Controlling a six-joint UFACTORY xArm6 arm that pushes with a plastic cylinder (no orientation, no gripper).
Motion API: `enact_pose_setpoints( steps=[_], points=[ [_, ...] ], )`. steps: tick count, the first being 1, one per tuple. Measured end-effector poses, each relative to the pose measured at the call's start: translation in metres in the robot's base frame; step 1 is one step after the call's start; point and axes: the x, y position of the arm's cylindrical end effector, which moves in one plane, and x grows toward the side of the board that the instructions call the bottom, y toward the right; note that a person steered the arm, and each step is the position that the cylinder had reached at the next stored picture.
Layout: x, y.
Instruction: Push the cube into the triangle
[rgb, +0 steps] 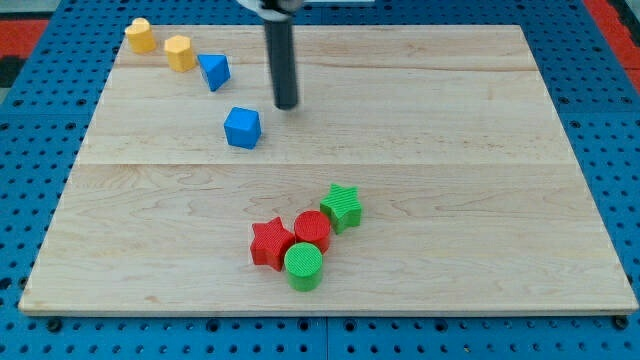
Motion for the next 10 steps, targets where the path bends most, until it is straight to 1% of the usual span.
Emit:
enact_pose_setpoints(
  steps=[1,2,3,4,5,6,9,10],
  points=[
    [0.055,-0.015],
    [0.073,-0.062],
    [0.052,-0.085],
    [0.035,-0.089],
    [0.035,-0.079],
    [0.021,-0.079],
    [0.027,-0.038],
    [0.016,-0.042]
  ],
)
